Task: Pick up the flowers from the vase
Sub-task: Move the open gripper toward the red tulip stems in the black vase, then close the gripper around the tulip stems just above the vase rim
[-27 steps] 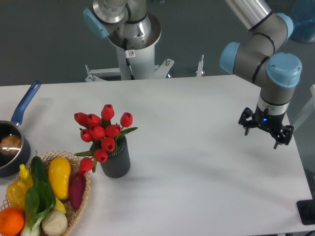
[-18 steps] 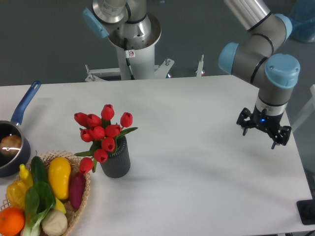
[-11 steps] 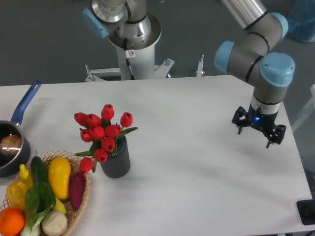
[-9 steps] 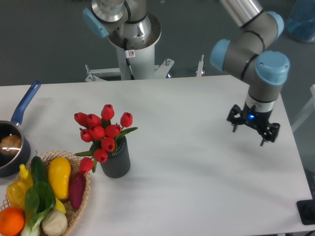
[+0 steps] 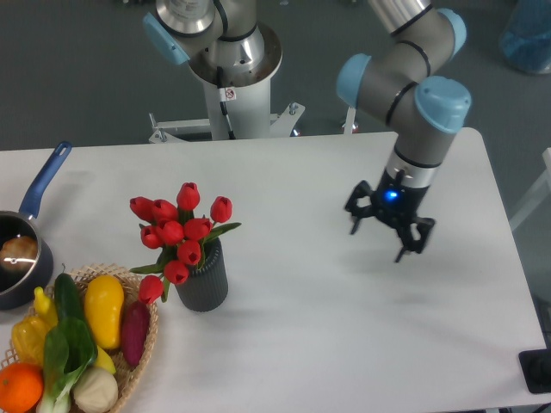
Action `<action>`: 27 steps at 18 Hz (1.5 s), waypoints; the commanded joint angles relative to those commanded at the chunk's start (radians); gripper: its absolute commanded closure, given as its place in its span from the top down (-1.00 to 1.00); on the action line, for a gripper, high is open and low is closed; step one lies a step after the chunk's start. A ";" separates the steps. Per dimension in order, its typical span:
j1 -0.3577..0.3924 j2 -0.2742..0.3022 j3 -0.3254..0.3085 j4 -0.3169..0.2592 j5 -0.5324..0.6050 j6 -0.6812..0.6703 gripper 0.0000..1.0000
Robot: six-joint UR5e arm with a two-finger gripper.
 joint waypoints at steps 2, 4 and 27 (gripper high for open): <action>-0.024 0.008 -0.006 -0.006 -0.101 -0.001 1.00; -0.037 0.014 -0.032 -0.008 -0.183 0.000 1.00; -0.219 0.006 -0.117 -0.011 -0.566 0.002 1.00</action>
